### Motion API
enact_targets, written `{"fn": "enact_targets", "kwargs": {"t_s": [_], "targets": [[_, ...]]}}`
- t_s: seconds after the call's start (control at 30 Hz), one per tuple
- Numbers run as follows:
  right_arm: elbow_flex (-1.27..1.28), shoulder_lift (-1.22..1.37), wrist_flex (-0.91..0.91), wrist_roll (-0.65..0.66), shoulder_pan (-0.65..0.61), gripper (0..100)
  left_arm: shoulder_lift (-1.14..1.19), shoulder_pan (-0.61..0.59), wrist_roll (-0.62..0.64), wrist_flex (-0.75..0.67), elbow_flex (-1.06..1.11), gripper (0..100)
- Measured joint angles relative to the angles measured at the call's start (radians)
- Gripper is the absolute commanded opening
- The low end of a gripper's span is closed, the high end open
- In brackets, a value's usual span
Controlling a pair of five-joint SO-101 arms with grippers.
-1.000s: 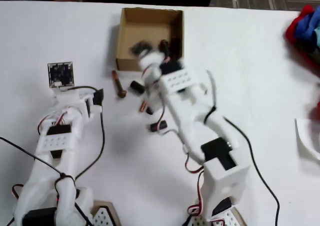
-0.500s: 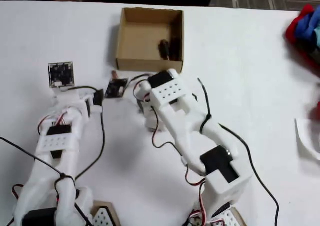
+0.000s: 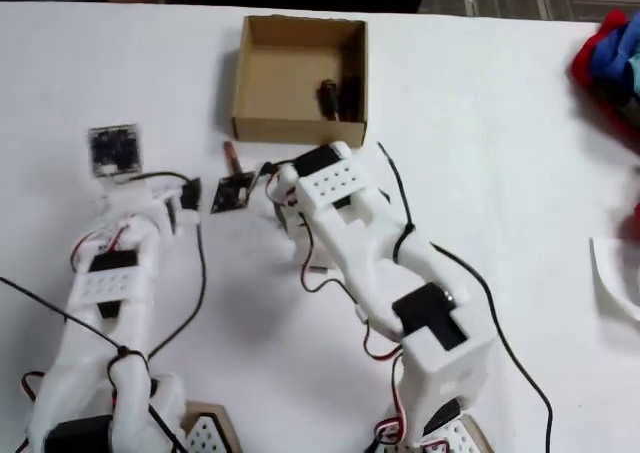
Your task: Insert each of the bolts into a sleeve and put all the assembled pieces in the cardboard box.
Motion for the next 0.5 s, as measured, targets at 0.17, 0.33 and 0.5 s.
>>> {"fn": "enact_targets", "kwargs": {"t_s": [0.17,0.33,0.5], "targets": [[0.0,0.017,0.005,0.0,-0.035,12.6,0.0,-0.118,0.169,0.0,-0.02,33],[0.0,0.031,0.005,0.0,-0.071,12.6,0.0,-0.137,0.198,0.0,-0.021,33],[0.0,0.068,-0.031,0.0,-0.081,12.6,0.0,-0.143,0.201,0.0,-0.021,33]]}}
